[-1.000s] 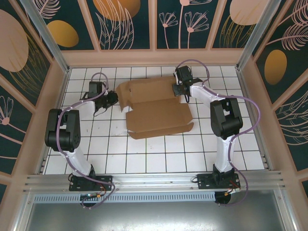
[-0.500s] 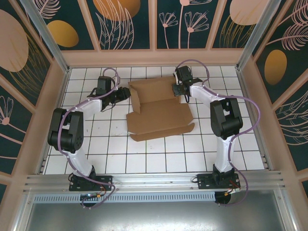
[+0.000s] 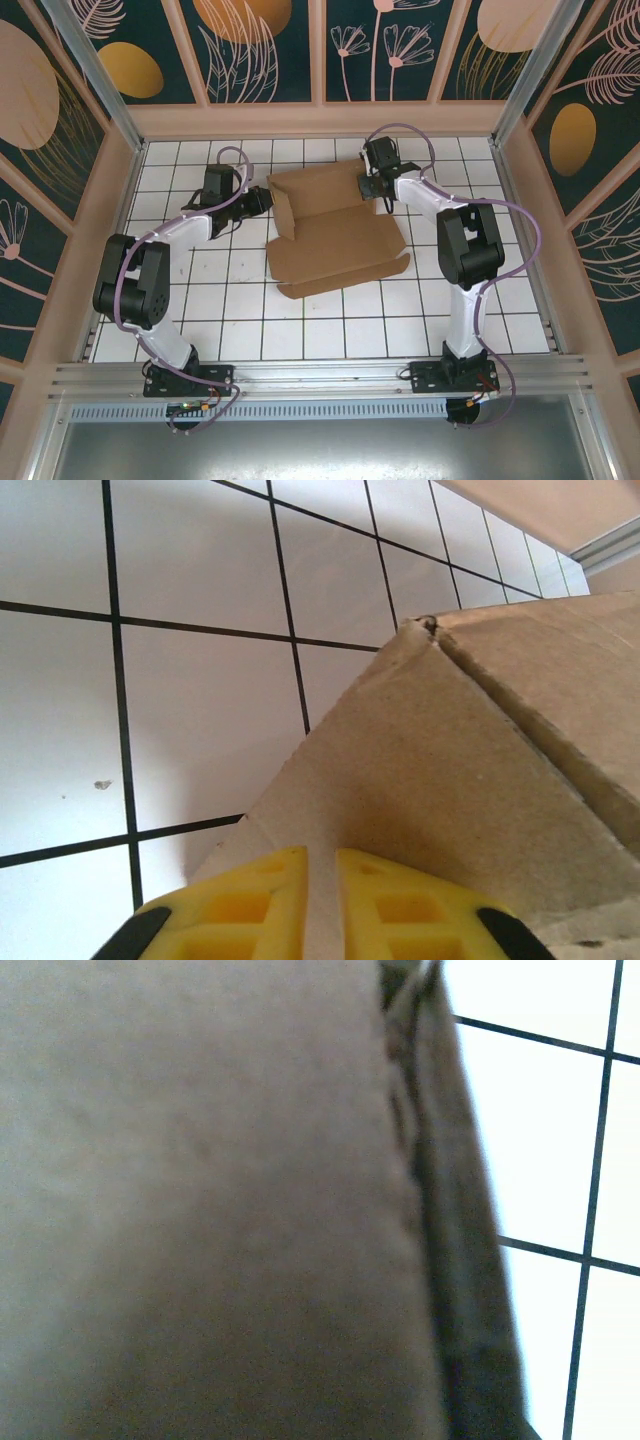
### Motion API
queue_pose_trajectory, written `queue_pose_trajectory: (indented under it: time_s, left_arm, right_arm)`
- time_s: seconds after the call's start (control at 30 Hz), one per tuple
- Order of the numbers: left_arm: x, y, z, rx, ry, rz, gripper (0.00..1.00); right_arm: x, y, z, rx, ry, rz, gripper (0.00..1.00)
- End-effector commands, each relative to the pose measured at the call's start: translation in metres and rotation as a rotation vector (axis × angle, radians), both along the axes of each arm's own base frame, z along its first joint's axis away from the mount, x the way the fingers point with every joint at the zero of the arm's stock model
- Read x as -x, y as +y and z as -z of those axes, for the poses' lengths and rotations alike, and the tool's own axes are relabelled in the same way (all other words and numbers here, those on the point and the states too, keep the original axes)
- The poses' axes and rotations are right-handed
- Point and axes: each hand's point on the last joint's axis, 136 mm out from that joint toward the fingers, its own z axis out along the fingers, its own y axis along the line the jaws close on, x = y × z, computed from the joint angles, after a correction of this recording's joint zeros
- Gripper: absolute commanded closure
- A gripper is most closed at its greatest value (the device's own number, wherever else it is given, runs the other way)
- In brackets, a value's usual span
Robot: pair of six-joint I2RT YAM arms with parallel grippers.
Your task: Fold the paper box
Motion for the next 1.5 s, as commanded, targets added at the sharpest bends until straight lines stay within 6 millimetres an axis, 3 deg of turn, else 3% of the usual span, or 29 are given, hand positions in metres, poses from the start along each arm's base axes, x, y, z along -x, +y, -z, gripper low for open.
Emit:
queue_pose_trajectory:
  time_s: [0.0, 0.33, 0.43, 0.73, 0.83, 0.93, 1.0, 1.23, 1.47]
  left_arm:
    - [0.011, -0.015, -0.011, -0.007, -0.045, 0.083, 0.88]
    - [0.020, -0.015, -0.022, -0.038, -0.105, 0.125, 0.94]
    - [0.029, -0.012, -0.010, -0.050, -0.089, 0.128, 0.93]
    - [0.025, -0.014, -0.003, -0.072, -0.078, 0.128, 0.71]
    - [0.019, -0.007, 0.007, -0.123, -0.065, 0.097, 0.64]
    - [-0.001, 0.000, 0.005, -0.179, -0.070, 0.046, 0.61]
    - [-0.012, 0.006, 0.014, -0.223, -0.048, 0.016, 0.60]
    - [-0.040, 0.014, 0.022, -0.298, -0.039, -0.044, 0.60]
    - [-0.053, 0.030, 0.037, -0.392, -0.017, -0.114, 0.63]
  right_arm:
    - [0.025, 0.001, 0.036, 0.014, 0.140, -0.015, 1.00]
    - [0.025, -0.002, 0.042, 0.010, 0.152, -0.009, 1.00]
    - [0.024, -0.001, 0.043, 0.006, 0.154, -0.010, 1.00]
    - [0.026, -0.001, 0.044, 0.000, 0.159, -0.013, 1.00]
    - [0.027, 0.001, 0.042, -0.004, 0.156, -0.018, 1.00]
    - [0.027, 0.003, 0.038, -0.006, 0.148, -0.026, 1.00]
    - [0.028, 0.006, 0.035, -0.005, 0.141, -0.033, 1.00]
    - [0.032, 0.008, 0.029, 0.008, 0.122, -0.045, 1.00]
    - [0.034, 0.011, 0.022, 0.012, 0.102, -0.051, 1.00]
